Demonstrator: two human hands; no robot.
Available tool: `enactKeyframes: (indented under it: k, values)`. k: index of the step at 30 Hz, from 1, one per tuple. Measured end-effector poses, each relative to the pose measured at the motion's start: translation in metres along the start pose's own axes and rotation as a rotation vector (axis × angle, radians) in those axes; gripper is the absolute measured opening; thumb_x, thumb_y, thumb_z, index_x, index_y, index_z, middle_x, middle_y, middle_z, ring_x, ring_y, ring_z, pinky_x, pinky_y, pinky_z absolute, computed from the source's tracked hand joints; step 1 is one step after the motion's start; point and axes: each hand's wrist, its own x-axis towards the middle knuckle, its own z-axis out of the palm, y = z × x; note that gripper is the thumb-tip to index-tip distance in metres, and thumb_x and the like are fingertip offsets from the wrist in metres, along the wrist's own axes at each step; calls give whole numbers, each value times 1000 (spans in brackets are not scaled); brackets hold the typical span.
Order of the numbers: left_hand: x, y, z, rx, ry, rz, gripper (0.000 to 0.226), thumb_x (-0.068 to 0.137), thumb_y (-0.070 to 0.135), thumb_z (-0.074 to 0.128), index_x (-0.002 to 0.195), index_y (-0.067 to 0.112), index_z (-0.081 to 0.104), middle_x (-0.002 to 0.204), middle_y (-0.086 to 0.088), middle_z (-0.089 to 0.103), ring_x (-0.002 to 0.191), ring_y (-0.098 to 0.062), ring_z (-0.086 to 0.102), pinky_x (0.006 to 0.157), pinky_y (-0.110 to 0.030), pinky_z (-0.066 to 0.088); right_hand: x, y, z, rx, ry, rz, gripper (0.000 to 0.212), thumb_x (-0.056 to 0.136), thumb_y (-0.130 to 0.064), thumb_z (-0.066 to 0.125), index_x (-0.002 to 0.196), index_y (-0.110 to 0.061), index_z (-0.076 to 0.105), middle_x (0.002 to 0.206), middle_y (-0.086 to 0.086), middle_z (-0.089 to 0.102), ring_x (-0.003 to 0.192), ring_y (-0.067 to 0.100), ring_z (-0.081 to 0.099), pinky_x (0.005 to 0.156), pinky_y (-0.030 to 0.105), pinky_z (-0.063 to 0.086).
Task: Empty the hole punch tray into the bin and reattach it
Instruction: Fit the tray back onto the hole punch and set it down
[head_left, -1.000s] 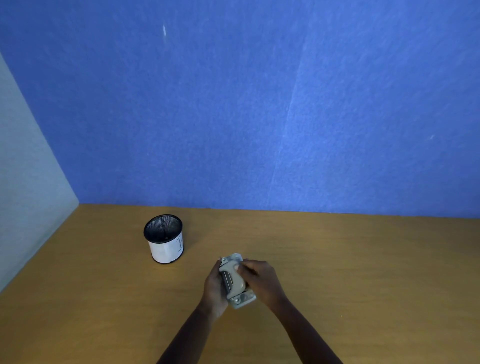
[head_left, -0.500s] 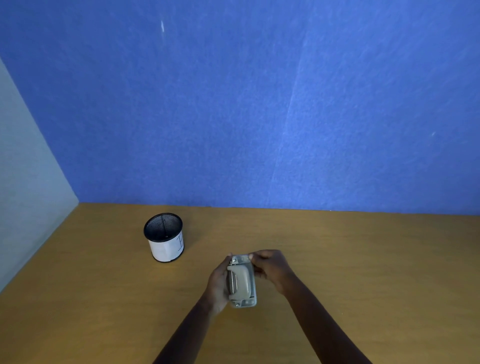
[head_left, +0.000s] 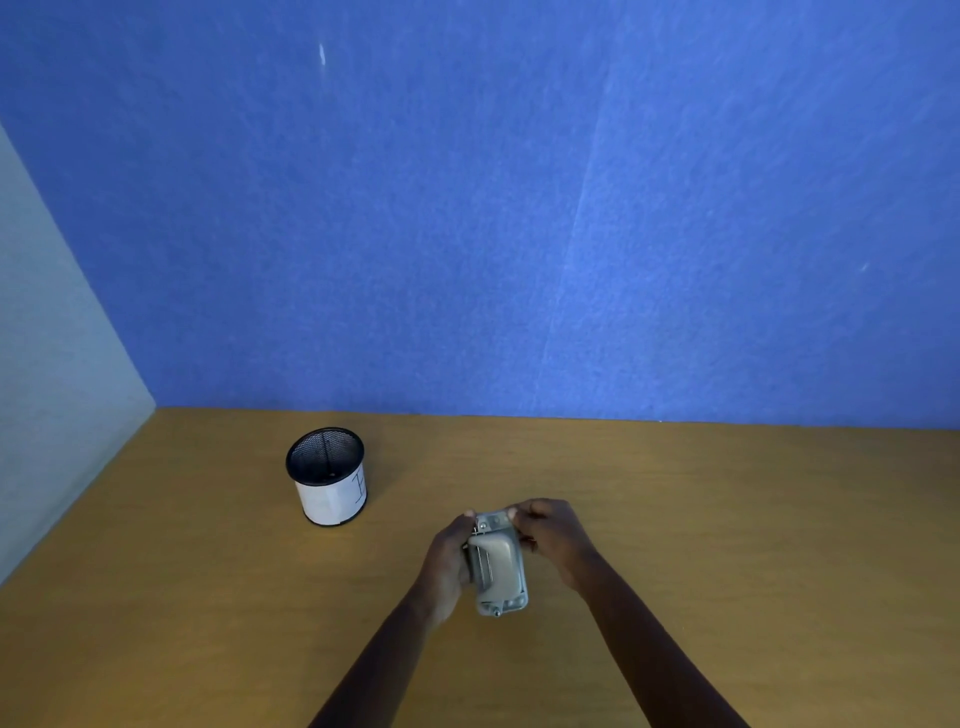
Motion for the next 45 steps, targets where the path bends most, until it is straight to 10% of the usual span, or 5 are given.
enactKeyframes:
  k: [5, 17, 30, 45]
  values:
    - [0, 5, 1, 71, -7, 43, 36, 99, 27, 32, 85, 10, 60, 74, -4, 61, 64, -15, 58, 58, -23, 45, -3, 0, -2, 62, -2, -24, 18, 83, -1, 62, 97, 10, 67, 67, 7, 61, 62, 15, 55, 55, 18, 49]
    - [-4, 9, 5, 61, 27, -48, 37, 98, 29, 36, 76, 15, 62, 55, 6, 64, 51, -9, 59, 54, -21, 43, -4, -4, 0, 97, 72, 38, 28, 81, 3, 62, 57, -11, 60, 62, 4, 57, 58, 13, 50, 56, 24, 43]
    - [-5, 15, 2, -322, 209, -107, 34, 98, 27, 37, 78, 7, 57, 67, -9, 63, 62, -23, 61, 59, -30, 45, -21, 15, -9, 208, -203, 187, 27, 83, 12, 53, 110, 16, 59, 76, 9, 64, 60, 10, 65, 54, 16, 54]
    - [-3, 10, 8, -379, 222, -68, 34, 99, 23, 35, 75, 8, 55, 64, -8, 61, 68, -21, 51, 63, -31, 41, -20, 21, -2, -111, -50, 205, 31, 82, 7, 45, 64, -12, 62, 66, 7, 59, 59, 17, 57, 54, 24, 51]
